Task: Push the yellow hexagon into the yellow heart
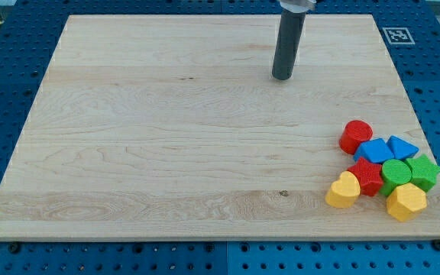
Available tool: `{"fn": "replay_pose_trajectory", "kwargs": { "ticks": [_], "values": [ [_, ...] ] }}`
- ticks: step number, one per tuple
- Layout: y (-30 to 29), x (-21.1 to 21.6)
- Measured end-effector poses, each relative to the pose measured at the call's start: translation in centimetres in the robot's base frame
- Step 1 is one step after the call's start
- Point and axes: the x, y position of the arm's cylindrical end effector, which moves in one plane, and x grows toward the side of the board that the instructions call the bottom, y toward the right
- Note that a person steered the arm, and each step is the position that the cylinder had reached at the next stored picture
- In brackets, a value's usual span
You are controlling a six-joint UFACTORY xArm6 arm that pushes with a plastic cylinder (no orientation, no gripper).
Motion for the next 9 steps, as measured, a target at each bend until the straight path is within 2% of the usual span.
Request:
{"fn": "replay_pose_trajectory", "kwargs": {
  "ticks": [3,4,5,6,9],
  "values": [
    [0.7,0.2],
    [4.0,0.2],
    [9.8,0.2],
    [14.7,2.1],
    [21.5,17.9]
  ]
}}
